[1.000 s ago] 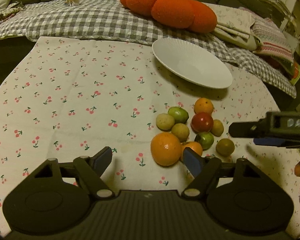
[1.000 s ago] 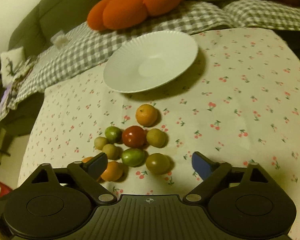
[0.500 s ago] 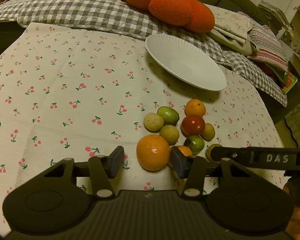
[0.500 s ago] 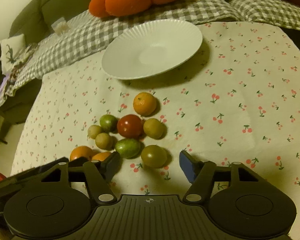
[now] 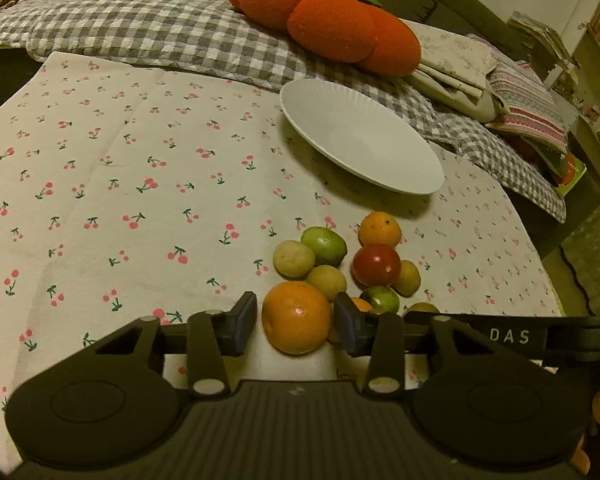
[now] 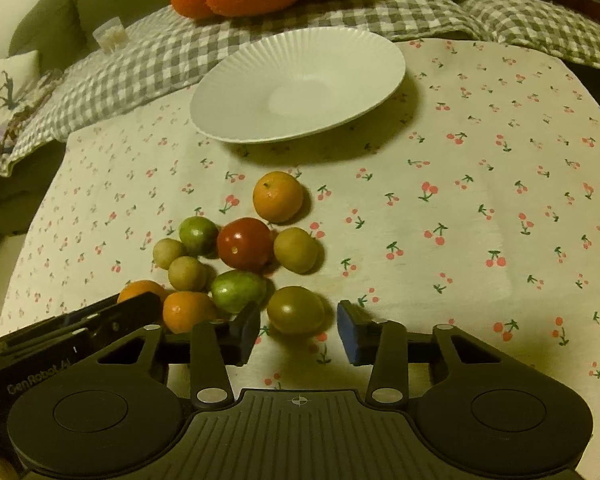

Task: Organize fruits
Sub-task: 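Grasp the large orange with the left gripper while the right gripper grasps the olive-brown fruit, then carry both fruits into the white plate and open both grippers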

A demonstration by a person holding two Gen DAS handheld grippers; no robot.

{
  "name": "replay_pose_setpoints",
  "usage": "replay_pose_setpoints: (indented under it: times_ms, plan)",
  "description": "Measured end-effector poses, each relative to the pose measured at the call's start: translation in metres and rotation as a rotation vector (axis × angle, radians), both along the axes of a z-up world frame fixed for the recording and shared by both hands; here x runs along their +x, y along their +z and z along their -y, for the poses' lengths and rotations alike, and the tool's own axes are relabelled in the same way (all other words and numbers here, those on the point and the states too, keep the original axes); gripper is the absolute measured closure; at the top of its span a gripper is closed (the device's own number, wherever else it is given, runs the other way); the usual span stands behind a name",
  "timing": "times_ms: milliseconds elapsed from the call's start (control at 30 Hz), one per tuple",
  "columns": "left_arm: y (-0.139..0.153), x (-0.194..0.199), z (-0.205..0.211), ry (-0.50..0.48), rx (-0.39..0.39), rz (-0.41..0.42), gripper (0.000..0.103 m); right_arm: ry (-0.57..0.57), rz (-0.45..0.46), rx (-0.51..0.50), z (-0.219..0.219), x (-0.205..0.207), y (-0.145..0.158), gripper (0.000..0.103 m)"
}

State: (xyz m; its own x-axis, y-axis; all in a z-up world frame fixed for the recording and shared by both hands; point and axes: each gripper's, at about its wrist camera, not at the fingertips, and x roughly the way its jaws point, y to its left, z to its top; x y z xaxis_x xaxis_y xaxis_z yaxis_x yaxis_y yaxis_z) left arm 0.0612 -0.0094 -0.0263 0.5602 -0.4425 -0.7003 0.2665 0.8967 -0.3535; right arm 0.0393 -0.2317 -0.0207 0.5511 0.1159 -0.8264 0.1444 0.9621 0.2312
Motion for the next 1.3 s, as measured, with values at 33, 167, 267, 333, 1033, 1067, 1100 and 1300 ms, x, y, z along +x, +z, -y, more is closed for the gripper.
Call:
replay_pose_setpoints:
  times_ms: [33, 167, 267, 333, 1033, 1067, 1100, 1300]
  plan:
    - [0.000, 0.000, 0.000, -0.003, 0.000, 0.006, 0.060, -0.001, 0.001, -0.004, -0.001, 0.000, 0.000, 0.068]
    - [0.000, 0.001, 0.001, -0.012, -0.004, 0.015, 0.066, -0.004, 0.002, -0.005, -0.001, 0.001, -0.002, 0.074]
    - [0.000, 0.001, 0.001, -0.011, -0.003, 0.016, 0.067, -0.004, 0.011, -0.013, -0.002, 0.001, -0.002, 0.074]
    - [0.000, 0.000, 0.001, -0.012, -0.006, 0.016, 0.067, -0.004, 0.016, -0.016, -0.003, 0.000, -0.001, 0.074]
    - [0.031, 0.005, -0.013, 0.005, -0.084, 0.059, 0.069, -0.019, 0.135, 0.003, 0.008, -0.012, 0.033, 0.074]
    - [0.032, 0.007, -0.012, 0.002, -0.080, 0.062, 0.069, -0.023, 0.141, 0.007, 0.010, -0.012, 0.035, 0.074]
    - [0.034, 0.009, -0.011, -0.002, -0.074, 0.063, 0.069, -0.025, 0.145, 0.011, 0.011, -0.011, 0.036, 0.074]
    - [0.045, 0.022, -0.001, -0.026, -0.041, 0.089, 0.069, -0.034, 0.168, 0.012, 0.016, -0.004, 0.041, 0.074]
